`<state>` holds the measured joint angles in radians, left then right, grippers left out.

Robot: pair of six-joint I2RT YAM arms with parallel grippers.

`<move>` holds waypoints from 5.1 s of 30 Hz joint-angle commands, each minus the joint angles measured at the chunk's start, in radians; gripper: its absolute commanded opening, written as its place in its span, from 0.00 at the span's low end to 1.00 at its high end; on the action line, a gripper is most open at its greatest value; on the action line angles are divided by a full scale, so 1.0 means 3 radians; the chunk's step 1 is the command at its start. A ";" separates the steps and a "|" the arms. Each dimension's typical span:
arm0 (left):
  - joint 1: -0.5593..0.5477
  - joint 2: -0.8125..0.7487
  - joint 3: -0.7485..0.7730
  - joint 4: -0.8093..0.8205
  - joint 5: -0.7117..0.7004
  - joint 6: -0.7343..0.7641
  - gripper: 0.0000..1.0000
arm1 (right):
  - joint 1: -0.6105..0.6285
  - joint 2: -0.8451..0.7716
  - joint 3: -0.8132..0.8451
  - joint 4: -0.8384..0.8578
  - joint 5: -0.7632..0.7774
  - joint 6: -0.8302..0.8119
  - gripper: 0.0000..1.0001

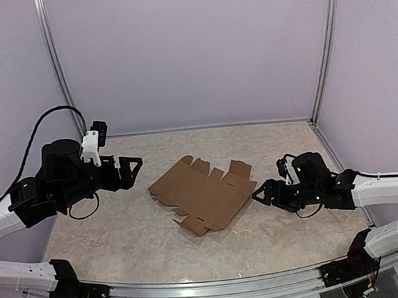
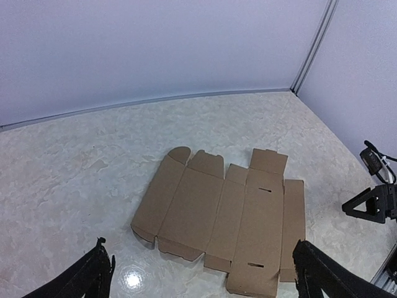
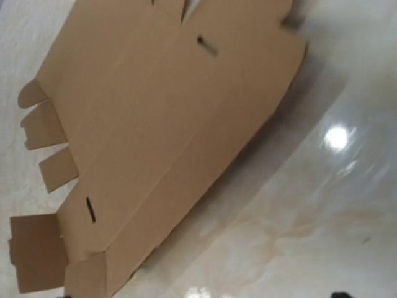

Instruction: Fold the paper box

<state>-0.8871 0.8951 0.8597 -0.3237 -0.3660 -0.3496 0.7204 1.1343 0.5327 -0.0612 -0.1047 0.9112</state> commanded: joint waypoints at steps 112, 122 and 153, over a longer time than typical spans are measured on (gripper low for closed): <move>-0.0059 -0.0478 0.0019 -0.0538 0.0167 -0.0097 0.99 | 0.0241 0.2997 0.3960 -0.3374 0.0395 -0.3148 0.00; -0.0069 -0.0429 -0.0017 -0.0529 0.0144 -0.0154 0.99 | 0.0636 0.3419 0.4367 -0.3469 0.1404 -0.3560 0.00; -0.0061 0.0386 0.0388 -0.0298 0.0205 -0.0619 0.28 | 0.1471 0.2433 0.3177 -0.1628 0.3277 -0.4239 0.00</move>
<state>-0.9031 0.9810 0.9298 -0.4335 -0.3325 -0.5198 1.1461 1.8957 1.5116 -0.5980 0.8146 -0.3958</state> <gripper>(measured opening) 0.418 0.005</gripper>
